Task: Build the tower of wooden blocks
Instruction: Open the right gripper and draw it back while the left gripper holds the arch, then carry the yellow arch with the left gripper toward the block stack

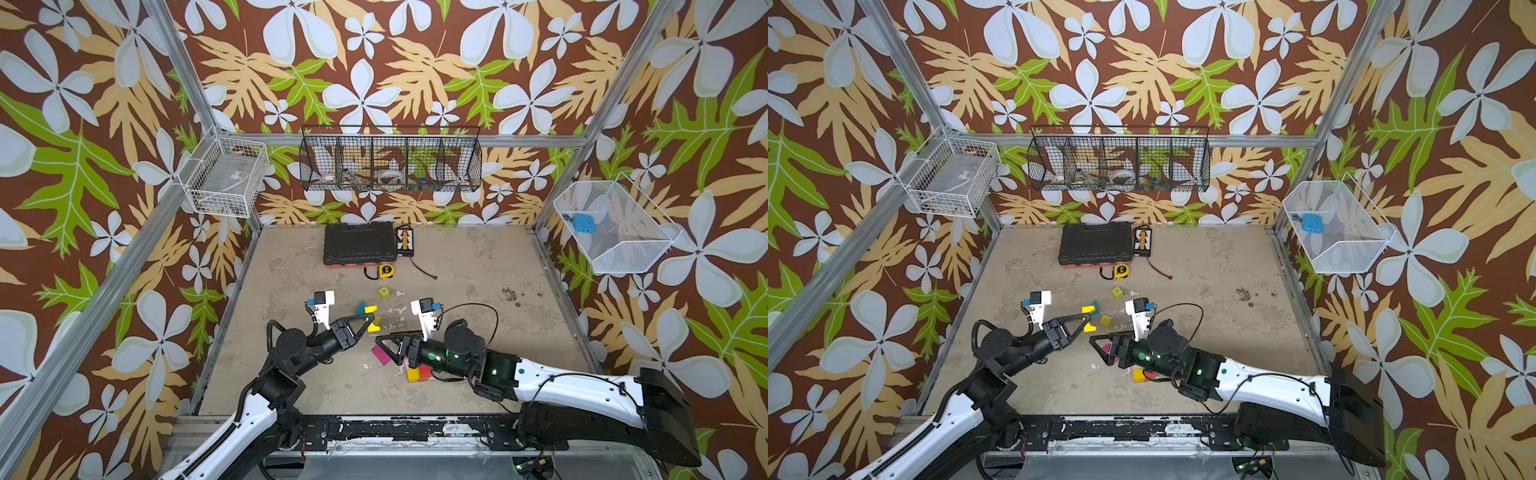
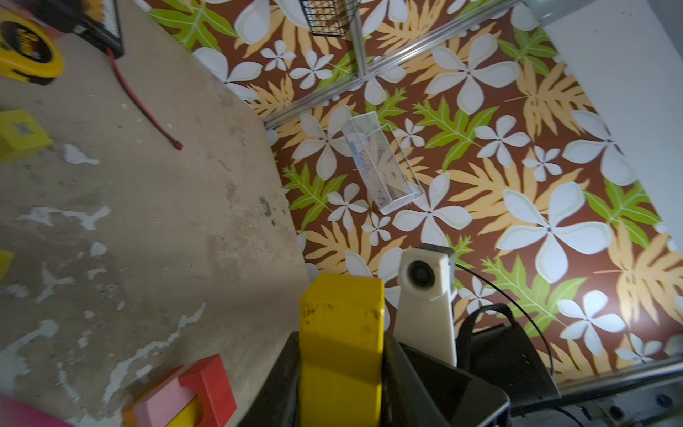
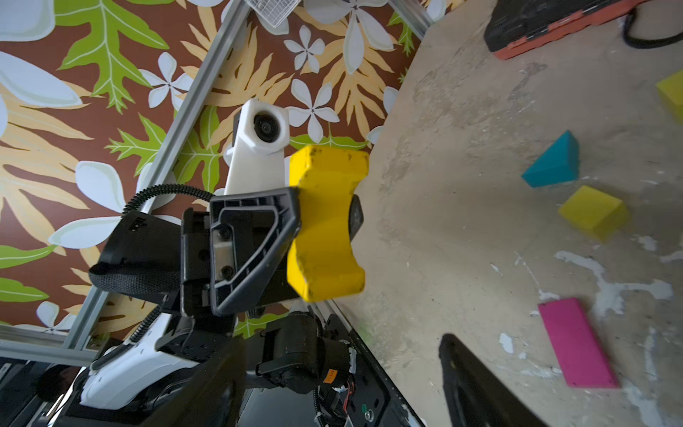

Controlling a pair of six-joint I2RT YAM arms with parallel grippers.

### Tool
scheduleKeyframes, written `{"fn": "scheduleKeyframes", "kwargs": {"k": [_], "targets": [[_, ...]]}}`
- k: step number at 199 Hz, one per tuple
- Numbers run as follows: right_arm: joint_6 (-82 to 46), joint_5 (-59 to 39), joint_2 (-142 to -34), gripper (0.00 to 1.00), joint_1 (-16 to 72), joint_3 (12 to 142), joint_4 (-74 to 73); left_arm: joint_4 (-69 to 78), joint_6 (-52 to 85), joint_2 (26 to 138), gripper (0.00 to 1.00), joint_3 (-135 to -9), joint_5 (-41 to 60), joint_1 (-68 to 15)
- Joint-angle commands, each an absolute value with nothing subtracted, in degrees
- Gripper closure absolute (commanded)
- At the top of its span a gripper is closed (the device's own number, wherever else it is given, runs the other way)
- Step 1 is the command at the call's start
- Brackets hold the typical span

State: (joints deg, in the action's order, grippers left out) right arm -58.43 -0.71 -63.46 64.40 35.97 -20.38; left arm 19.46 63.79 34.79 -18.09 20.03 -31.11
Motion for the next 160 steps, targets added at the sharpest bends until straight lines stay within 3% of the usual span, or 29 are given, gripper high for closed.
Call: {"fn": "scheduleKeyframes", "kwargs": {"k": [1, 32, 70, 123, 160], "targets": [[-58.1, 4.4, -60.3, 0.15, 63.5, 35.0, -14.0, 3.7, 59.8, 36.0, 1.0, -20.5, 9.9, -31.9], [-56.8, 11.7, -54.4, 0.13, 61.6, 35.1, -3.7, -9.5, 60.1, 42.2, 1.0, -27.8, -0.5, -37.8], [-54.8, 12.8, -47.6, 0.11, 52.3, 33.0, 3.9, -23.3, 67.7, 51.8, 1.0, -37.4, -19.1, -53.8], [-50.0, 4.8, -43.7, 0.11, 31.8, 26.9, 7.1, -32.2, 74.4, 65.7, 1.0, -45.8, -23.7, -63.9], [-45.9, 9.4, -46.3, 0.11, 28.0, 24.5, 8.1, -36.5, 77.9, 74.9, 1.0, -52.2, -28.2, -70.2]]}}
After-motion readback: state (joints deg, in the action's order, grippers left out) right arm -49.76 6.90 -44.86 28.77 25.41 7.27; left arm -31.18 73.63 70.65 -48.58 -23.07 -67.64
